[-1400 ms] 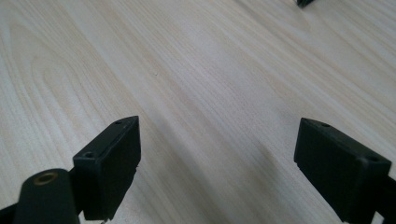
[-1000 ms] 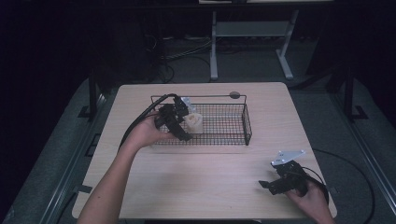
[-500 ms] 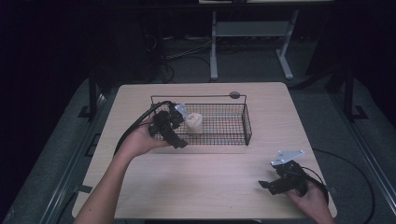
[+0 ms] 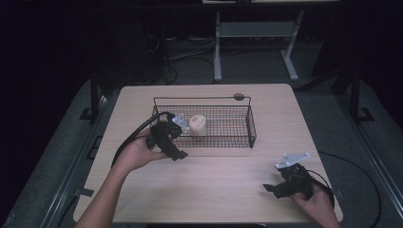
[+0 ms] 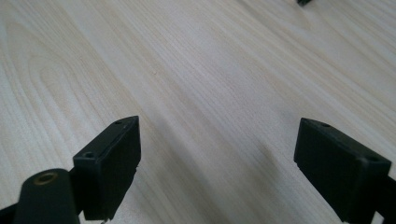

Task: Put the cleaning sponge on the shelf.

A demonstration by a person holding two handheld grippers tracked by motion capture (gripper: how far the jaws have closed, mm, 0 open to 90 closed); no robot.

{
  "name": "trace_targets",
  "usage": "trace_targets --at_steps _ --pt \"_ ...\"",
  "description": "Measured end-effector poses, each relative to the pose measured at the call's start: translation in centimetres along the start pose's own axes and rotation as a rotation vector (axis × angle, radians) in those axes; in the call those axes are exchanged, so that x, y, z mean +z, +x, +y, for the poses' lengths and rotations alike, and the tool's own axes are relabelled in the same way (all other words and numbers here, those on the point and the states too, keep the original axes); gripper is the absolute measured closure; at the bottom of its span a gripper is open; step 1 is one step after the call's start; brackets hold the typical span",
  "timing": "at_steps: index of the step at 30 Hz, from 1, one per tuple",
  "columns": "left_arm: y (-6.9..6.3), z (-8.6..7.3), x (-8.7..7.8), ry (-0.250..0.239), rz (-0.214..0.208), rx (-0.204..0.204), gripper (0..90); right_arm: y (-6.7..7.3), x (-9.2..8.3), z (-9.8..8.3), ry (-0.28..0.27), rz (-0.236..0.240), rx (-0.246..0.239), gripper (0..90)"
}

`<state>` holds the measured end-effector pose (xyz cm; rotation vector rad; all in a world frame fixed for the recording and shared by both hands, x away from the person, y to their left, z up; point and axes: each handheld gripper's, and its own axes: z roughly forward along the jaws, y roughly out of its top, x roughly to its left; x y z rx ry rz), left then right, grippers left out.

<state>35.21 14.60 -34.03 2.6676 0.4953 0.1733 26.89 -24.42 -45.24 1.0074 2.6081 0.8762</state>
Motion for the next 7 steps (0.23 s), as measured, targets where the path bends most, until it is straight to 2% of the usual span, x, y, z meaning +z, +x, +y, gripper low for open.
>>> trace_targets --at_steps 7 --pt "-1.3 -1.2 0.1 -0.014 -0.008 0.008 20.4 0.0 0.0 0.1 -0.001 0.000 0.001 14.4"
